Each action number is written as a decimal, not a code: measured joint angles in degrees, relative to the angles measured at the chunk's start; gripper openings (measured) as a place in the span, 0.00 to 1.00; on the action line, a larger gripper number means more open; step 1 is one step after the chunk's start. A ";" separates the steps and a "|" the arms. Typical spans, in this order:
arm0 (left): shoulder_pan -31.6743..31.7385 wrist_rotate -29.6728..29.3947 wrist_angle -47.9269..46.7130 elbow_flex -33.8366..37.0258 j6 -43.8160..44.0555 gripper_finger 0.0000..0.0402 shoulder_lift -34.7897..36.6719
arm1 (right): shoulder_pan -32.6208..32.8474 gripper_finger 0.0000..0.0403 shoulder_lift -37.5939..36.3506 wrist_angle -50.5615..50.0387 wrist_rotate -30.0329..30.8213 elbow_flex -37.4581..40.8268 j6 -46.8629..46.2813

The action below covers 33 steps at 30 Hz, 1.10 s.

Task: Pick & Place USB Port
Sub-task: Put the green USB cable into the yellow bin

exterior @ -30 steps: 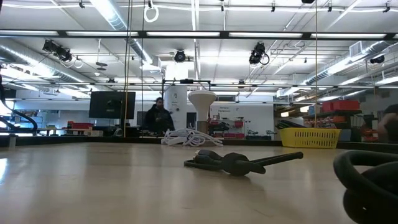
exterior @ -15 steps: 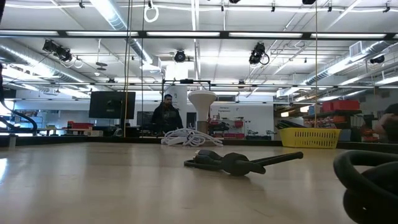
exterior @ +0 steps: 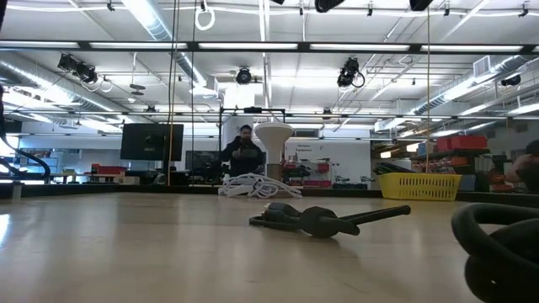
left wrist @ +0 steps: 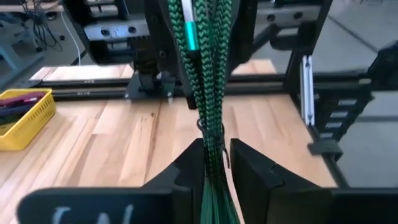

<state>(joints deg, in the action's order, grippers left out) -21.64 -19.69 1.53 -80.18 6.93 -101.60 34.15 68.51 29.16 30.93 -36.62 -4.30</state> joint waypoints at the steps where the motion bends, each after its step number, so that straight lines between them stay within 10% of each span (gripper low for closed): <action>1: -0.25 -0.09 -1.09 0.00 -0.01 0.21 0.19 | 0.00 0.01 0.00 -0.32 0.05 0.00 -0.03; 16: -7.39 -11.40 -22.72 0.00 7.51 0.19 3.87 | 1.19 0.01 -20.73 -34.59 18.53 -0.01 -8.04; 33: -9.87 -14.23 -25.56 0.00 10.48 0.19 3.30 | -14.91 0.01 -46.89 -74.02 37.03 -0.02 -26.29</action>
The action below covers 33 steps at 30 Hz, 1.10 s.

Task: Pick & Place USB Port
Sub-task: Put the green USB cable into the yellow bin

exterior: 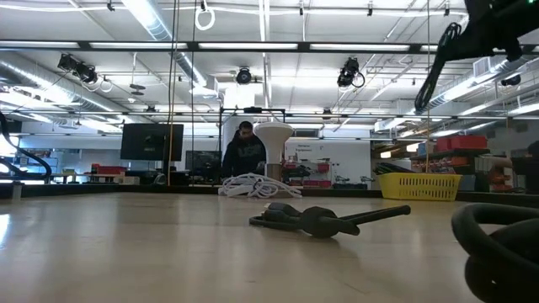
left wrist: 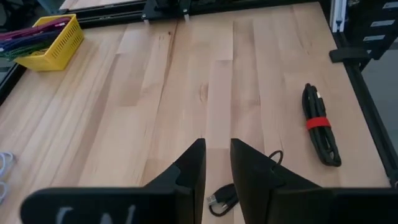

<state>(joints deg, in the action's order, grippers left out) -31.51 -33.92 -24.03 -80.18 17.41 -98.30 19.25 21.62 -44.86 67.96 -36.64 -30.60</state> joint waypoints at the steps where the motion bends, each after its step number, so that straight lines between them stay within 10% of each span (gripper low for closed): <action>1: 0.04 -0.03 0.03 0.00 -0.01 0.19 -0.03 | -1.36 0.01 -0.17 -0.45 0.33 0.00 0.07; 11: 0.17 -0.41 -0.01 0.00 0.00 0.19 -0.33 | -17.72 0.01 2.36 -5.01 -1.87 0.00 0.90; 33: 0.09 -0.39 -0.38 0.00 0.00 0.19 -0.33 | -48.34 0.01 27.79 0.44 -31.61 -2.79 19.33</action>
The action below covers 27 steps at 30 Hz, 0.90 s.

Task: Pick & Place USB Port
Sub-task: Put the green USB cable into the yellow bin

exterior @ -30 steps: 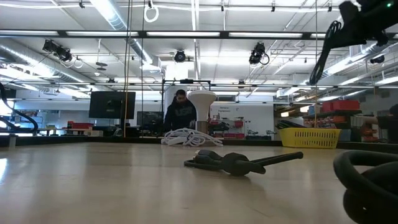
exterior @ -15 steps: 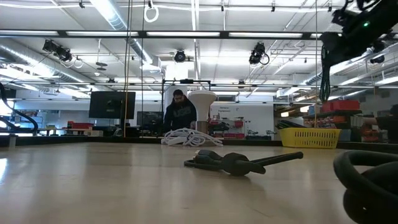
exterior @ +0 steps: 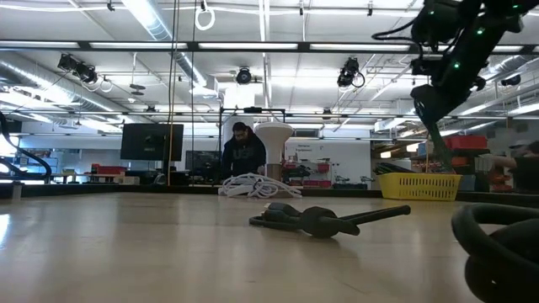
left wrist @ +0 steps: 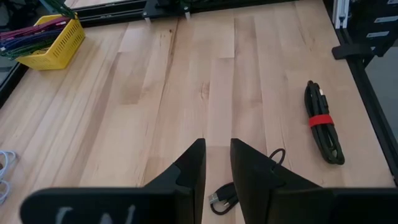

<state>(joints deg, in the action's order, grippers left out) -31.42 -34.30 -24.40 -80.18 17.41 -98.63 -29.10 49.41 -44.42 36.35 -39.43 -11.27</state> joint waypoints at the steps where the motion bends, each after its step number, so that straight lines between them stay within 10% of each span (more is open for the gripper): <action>1: 0.00 0.00 -0.06 0.00 0.00 0.19 0.00 | -0.54 0.01 0.97 -0.45 0.03 -0.92 0.01; 27: 0.04 -0.13 -3.98 0.00 0.00 0.19 0.00 | -5.86 0.01 19.26 -0.62 10.87 -12.20 11.78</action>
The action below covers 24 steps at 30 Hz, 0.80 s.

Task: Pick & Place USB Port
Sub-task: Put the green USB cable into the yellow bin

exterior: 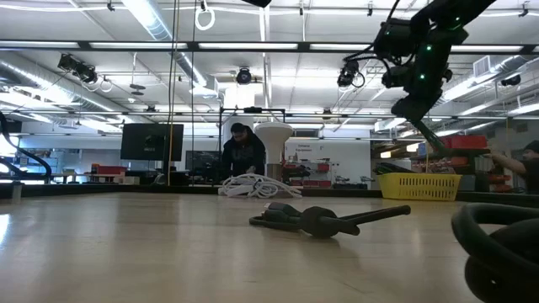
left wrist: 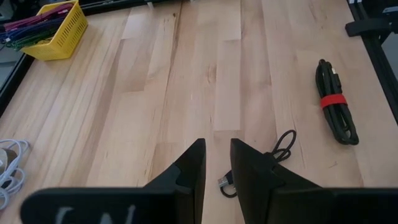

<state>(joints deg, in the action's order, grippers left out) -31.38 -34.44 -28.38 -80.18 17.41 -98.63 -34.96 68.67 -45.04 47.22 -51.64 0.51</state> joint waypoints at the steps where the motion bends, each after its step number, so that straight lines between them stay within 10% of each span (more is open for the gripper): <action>1: 0.00 0.00 -0.01 0.00 0.00 0.19 0.00 | 0.00 0.01 0.67 0.41 -0.31 -0.02 -0.02; 24: 0.00 0.20 -0.34 0.00 0.02 0.19 0.00 | -4.87 0.01 8.46 5.01 -3.18 0.00 0.67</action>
<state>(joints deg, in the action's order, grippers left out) -31.38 -34.24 -28.72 -80.18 17.43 -98.63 -39.83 77.12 -40.02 44.04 -51.64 1.18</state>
